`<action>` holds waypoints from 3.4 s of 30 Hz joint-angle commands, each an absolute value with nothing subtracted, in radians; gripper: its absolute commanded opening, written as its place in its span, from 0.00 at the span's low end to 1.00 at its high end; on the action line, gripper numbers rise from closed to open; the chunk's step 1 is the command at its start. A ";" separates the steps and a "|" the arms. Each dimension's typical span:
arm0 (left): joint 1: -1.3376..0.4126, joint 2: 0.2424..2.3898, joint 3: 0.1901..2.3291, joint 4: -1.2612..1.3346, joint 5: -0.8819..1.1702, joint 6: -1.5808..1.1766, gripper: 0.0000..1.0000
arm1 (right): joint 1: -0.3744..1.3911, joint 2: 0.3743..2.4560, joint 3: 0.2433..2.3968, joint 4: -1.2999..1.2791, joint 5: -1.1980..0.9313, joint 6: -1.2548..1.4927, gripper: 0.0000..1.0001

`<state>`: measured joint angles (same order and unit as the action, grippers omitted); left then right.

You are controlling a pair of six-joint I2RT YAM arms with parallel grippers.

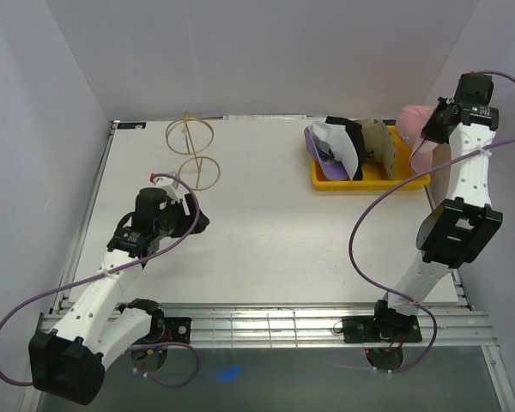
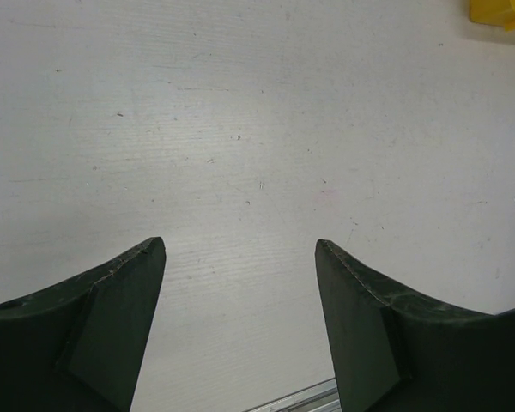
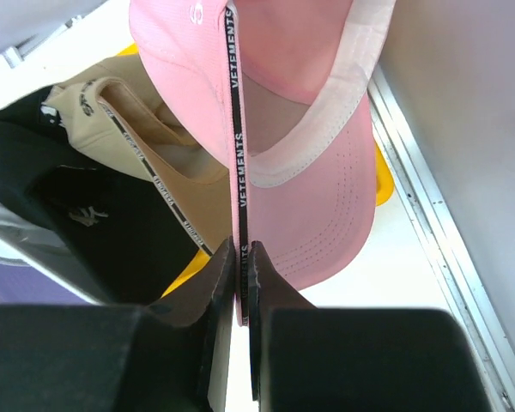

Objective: Stack the hats

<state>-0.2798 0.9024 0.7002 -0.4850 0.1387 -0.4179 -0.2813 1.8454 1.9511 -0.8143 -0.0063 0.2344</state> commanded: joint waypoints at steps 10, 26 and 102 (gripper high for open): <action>-0.281 0.910 0.758 -0.497 0.143 -0.420 0.81 | -0.285 1.709 2.234 -0.876 -0.142 0.346 0.08; -0.281 1.032 1.408 -0.661 0.150 -0.600 0.80 | 0.191 1.609 1.970 -0.295 -0.348 0.738 0.08; -0.314 1.020 1.712 -0.793 0.041 -0.683 0.80 | 0.747 2.330 1.479 1.423 -0.008 1.884 0.08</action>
